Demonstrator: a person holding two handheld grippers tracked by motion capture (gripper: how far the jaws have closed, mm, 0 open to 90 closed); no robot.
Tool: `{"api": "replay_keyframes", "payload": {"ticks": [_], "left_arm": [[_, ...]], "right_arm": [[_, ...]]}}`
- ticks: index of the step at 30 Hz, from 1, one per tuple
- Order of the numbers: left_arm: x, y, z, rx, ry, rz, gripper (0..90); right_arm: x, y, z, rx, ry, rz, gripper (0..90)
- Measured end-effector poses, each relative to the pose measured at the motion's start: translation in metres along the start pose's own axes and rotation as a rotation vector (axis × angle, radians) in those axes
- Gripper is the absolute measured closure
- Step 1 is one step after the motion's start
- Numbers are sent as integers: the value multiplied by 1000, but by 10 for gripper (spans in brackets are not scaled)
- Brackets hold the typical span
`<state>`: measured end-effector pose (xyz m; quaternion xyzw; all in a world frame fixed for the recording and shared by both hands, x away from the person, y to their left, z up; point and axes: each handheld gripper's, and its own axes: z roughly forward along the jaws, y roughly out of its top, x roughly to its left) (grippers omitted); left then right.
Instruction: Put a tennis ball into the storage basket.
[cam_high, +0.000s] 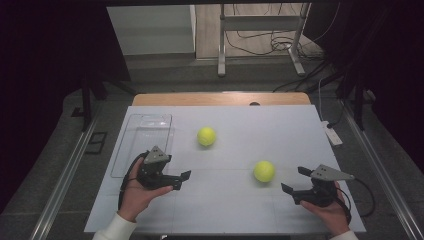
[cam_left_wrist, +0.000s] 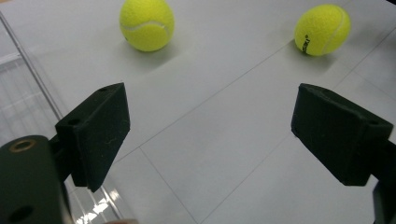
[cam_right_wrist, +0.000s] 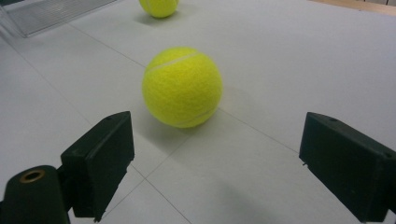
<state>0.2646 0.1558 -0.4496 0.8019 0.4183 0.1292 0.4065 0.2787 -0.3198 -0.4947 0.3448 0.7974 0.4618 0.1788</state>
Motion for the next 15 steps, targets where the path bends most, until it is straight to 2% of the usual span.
{"api": "replay_keyframes", "payload": {"ticks": [6,11,15], "left_arm": [[-1,7,3,7,-13,8,107],[-1,13,2,-10,-28,33,87],[1,19,2,-21,-30,36,81]], "right_arm": [[0,0,0,2,0,-2,105],[0,0,0,2,-2,-5,105],[0,-1,1,5,-2,-3,105]]}}
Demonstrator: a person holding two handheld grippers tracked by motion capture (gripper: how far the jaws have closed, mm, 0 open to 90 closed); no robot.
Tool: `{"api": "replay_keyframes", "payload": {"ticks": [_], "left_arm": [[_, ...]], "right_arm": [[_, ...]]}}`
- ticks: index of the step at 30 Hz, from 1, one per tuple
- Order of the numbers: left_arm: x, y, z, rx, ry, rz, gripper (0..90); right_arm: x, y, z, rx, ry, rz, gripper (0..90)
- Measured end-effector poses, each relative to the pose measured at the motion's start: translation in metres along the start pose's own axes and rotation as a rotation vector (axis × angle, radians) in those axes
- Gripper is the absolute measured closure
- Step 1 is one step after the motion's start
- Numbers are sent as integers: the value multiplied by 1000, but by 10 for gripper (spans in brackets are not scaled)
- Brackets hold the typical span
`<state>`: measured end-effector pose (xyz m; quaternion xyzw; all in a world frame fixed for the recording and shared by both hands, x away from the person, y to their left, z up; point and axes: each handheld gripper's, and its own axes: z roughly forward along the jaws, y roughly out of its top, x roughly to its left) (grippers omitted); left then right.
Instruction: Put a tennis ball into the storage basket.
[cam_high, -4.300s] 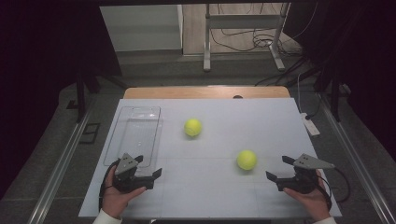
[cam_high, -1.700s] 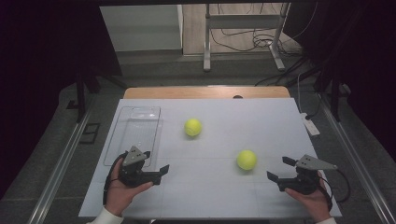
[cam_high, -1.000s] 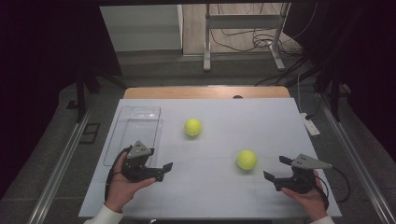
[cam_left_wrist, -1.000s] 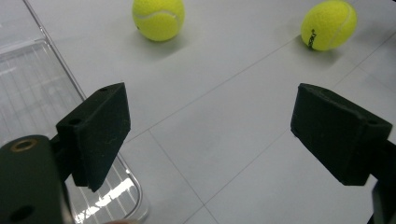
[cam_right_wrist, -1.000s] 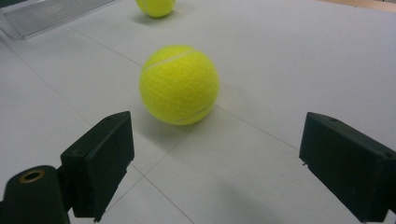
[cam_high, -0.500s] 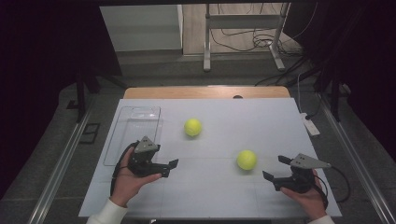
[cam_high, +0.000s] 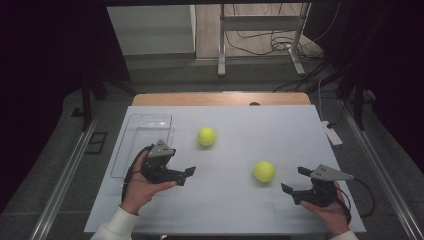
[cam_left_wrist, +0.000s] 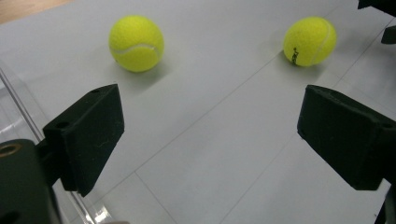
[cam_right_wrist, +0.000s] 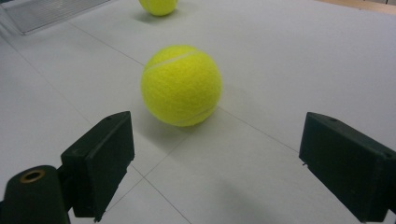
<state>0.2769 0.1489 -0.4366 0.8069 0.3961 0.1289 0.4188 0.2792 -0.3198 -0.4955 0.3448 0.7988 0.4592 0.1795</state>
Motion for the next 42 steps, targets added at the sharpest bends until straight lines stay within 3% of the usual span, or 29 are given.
{"api": "replay_keyframes", "payload": {"ticks": [16,42], "left_arm": [[5,15,16,28,1,14,79],[17,33,34,24,3,-7,81]], "right_arm": [[0,0,0,3,-1,-2,107],[-1,0,1,7,0,-5,108]]}}
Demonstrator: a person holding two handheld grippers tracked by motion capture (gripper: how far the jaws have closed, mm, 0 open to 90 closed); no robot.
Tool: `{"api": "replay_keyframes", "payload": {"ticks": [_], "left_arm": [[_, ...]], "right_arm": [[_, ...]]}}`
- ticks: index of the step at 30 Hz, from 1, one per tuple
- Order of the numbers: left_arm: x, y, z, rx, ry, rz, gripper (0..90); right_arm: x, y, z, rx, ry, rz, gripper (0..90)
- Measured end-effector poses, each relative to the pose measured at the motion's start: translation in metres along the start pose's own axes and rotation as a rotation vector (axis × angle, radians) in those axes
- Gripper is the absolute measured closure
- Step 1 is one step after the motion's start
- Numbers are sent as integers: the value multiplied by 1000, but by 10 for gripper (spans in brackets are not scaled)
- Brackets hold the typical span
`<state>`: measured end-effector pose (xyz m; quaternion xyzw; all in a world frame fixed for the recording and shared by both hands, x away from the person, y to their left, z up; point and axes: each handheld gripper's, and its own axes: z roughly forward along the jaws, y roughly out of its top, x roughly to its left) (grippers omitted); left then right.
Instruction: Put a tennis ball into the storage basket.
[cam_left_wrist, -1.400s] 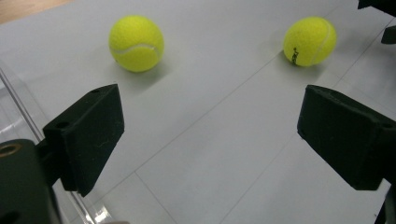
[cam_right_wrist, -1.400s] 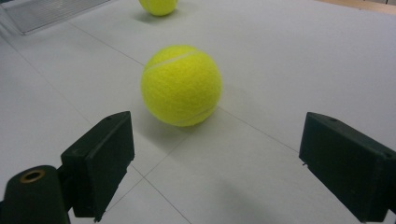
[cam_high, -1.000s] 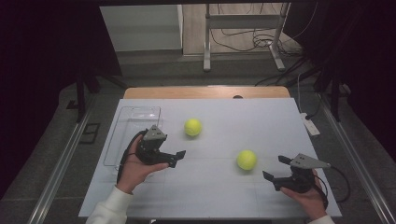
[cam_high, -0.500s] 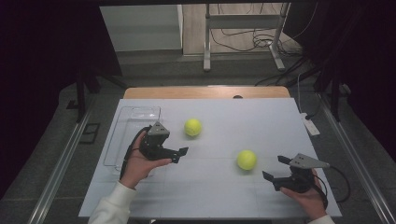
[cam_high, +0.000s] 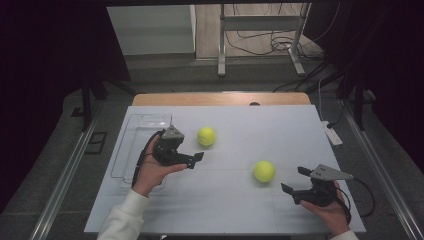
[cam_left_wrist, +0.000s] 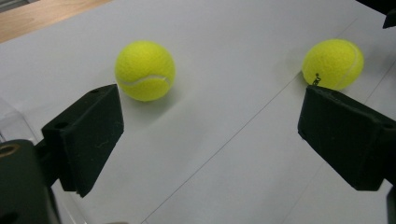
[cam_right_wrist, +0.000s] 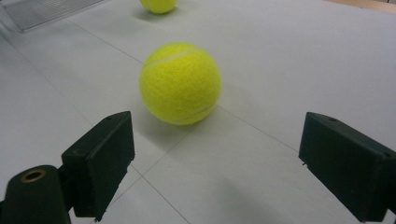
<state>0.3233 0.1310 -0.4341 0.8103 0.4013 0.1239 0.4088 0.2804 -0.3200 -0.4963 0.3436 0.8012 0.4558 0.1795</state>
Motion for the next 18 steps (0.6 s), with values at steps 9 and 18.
{"api": "replay_keyframes", "payload": {"ticks": [9,18], "left_arm": [[5,4,5,2,15,-14,78],[8,7,11,11,24,-18,76]], "right_arm": [[0,0,0,-1,-1,-1,105],[0,0,0,-1,0,-2,105]]}}
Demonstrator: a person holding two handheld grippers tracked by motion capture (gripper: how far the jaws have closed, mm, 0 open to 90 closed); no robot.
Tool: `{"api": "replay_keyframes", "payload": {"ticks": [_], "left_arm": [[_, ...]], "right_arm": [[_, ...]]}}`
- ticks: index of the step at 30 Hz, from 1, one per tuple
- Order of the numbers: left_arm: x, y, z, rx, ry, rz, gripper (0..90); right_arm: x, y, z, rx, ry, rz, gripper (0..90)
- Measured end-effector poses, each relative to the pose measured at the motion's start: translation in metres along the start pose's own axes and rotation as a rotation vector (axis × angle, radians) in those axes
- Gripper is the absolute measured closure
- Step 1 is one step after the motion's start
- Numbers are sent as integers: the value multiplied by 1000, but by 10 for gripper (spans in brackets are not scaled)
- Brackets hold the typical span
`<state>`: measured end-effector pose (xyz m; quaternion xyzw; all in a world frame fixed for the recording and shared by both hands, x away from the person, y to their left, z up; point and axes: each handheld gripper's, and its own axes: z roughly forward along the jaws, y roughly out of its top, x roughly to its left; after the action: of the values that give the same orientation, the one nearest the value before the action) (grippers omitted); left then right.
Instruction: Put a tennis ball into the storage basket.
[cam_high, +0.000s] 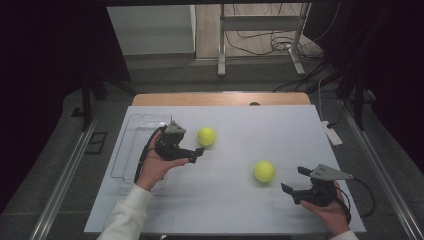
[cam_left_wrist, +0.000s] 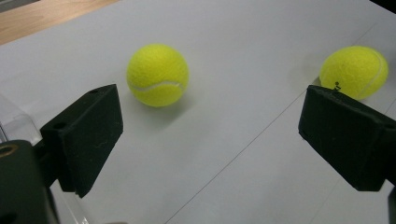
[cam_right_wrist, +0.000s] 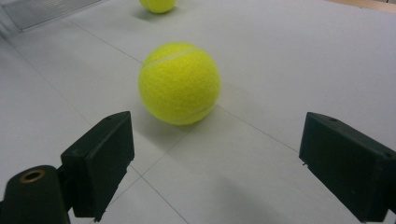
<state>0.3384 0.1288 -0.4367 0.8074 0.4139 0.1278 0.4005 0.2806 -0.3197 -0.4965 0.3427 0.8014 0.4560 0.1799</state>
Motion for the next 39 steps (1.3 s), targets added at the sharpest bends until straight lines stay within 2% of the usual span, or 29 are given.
{"api": "replay_keyframes", "payload": {"ticks": [10,13,19,24,39], "left_arm": [[4,2,3,4,18,-8,75],[6,6,4,-8,4,-22,75],[6,14,13,16,14,-10,73],[7,20,16,26,16,-19,70],[21,25,24,38,9,-47,53]], "right_arm": [[0,0,-1,2,0,1,105],[-1,0,-1,-4,1,4,105],[-1,0,0,-5,7,1,105],[-1,0,0,-4,8,1,105],[-2,0,0,-1,6,3,105]]}}
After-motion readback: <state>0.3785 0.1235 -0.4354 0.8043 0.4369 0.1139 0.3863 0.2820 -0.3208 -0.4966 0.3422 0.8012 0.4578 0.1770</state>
